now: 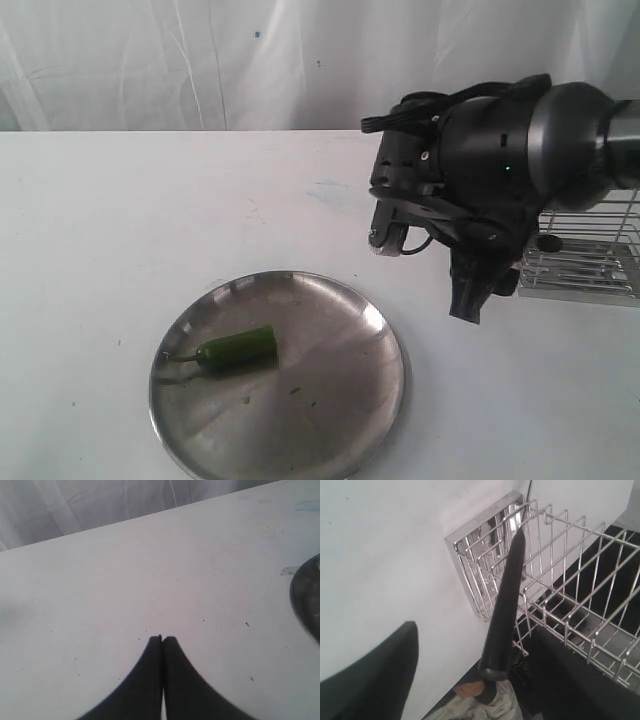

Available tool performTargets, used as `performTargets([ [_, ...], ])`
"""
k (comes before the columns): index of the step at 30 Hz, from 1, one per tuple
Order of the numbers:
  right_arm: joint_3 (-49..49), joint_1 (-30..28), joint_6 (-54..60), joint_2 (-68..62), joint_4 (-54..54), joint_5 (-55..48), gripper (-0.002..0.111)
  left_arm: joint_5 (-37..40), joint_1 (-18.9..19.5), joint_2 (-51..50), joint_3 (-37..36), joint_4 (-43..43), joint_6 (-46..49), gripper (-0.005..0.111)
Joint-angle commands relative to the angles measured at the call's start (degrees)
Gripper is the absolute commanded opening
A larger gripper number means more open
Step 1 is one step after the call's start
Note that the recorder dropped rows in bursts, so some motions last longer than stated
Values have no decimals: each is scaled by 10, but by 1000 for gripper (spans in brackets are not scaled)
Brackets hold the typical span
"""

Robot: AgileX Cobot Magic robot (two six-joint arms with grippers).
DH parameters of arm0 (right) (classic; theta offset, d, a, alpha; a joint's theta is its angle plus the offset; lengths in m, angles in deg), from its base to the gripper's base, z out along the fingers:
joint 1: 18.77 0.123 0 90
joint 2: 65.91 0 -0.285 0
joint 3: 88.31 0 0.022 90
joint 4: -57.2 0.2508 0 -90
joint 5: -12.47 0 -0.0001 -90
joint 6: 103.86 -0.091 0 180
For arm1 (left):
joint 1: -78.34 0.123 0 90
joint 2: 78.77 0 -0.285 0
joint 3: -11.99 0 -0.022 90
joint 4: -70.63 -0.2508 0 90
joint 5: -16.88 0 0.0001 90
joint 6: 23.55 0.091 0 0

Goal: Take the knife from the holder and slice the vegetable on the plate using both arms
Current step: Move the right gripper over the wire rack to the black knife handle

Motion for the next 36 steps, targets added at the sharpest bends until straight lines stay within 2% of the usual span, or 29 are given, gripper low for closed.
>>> performTargets([
  [1, -26, -26, -3, 14, -8, -3, 60, -3, -4, 3, -3, -7, 0, 0],
  [9, -55, -34, 8, 13, -57, -3, 60, -3, -4, 3, -3, -7, 0, 0],
  [18, -55, -34, -7, -1, -60, -3, 60, -3, -4, 3, -3, -7, 0, 0],
  [28, -55, -35, -18, -5, -76, -3, 39, -3, -4, 3, -3, -7, 0, 0],
  [36, -55, -35, -22, -5, -76, -3, 33, -3, -4, 3, -3, -7, 0, 0],
])
